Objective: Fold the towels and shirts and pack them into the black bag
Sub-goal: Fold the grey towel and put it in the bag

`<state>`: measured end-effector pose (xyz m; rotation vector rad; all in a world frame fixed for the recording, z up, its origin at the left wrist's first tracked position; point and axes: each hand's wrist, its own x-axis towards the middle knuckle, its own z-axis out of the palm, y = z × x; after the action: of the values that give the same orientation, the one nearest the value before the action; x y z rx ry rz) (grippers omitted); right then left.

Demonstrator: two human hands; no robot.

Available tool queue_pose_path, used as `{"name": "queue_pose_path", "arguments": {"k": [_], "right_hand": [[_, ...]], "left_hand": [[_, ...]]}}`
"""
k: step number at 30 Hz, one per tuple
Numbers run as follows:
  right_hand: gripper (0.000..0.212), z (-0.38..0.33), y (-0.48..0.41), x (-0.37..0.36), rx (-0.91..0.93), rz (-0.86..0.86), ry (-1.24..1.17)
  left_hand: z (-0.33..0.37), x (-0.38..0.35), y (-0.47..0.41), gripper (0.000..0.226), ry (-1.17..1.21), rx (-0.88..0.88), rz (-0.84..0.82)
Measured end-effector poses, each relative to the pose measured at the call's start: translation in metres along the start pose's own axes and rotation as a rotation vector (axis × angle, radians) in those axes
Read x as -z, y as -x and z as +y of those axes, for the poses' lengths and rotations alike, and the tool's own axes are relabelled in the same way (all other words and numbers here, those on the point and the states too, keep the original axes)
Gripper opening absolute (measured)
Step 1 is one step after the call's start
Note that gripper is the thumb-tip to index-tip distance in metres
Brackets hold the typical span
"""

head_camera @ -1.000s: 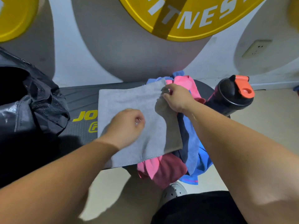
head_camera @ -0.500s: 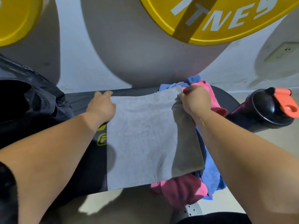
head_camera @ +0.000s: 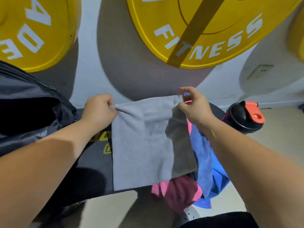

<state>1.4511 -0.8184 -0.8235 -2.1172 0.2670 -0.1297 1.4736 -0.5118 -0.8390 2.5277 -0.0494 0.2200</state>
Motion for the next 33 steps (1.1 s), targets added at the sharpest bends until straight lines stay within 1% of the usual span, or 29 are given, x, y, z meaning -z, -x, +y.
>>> {"name": "queue_pose_path", "arguments": {"k": [2,5,8,11,14,15,16,18,19,20,24,27,30,33], "right_hand": [[0.049,-0.018,0.016,0.016,0.031,-0.009,-0.031],[0.041,-0.041,0.052,0.041,0.09,-0.007,-0.081],[0.037,-0.062,0.096,0.066,0.085,-0.013,-0.184],[0.028,-0.074,0.129,0.083,0.092,0.025,-0.319],[0.018,-0.076,0.152,0.09,0.173,0.134,-0.356],[0.017,-0.075,0.157,0.091,0.197,0.145,-0.378],[0.019,-0.075,0.162,0.091,0.222,0.138,-0.401],[0.035,-0.076,0.172,0.092,0.254,0.104,-0.42],[0.04,-0.076,0.176,0.092,0.271,0.091,-0.403],[0.042,-0.075,0.18,0.092,0.295,0.081,-0.365],[0.029,-0.064,0.196,0.082,0.379,0.02,-0.083],[0.028,-0.057,0.204,0.075,0.396,-0.016,0.053],[0.029,-0.055,0.206,0.073,0.383,-0.03,0.094],[0.019,-0.054,0.206,0.075,0.312,-0.052,0.027]], "left_hand": [[0.02,0.033,0.016,0.015,0.012,-0.064,0.015],[0.042,0.085,0.043,0.017,0.015,-0.143,0.039],[0.054,0.128,0.074,0.02,0.032,-0.179,0.047],[0.06,0.155,0.102,0.023,0.117,-0.156,0.069],[0.06,0.169,0.124,0.022,0.252,-0.131,0.086],[0.06,0.172,0.13,0.021,0.278,-0.136,0.083],[0.061,0.174,0.134,0.021,0.305,-0.143,0.083],[0.061,0.178,0.138,0.02,0.357,-0.137,0.093],[0.061,0.18,0.139,0.02,0.357,-0.127,0.106],[0.059,0.181,0.14,0.02,0.329,-0.118,0.12],[0.047,0.177,0.148,0.02,0.156,-0.117,0.101],[0.04,0.17,0.153,0.022,0.088,-0.114,0.044],[0.035,0.168,0.154,0.025,0.092,-0.067,0.005],[0.033,0.169,0.157,0.025,0.108,-0.053,-0.038]]}}
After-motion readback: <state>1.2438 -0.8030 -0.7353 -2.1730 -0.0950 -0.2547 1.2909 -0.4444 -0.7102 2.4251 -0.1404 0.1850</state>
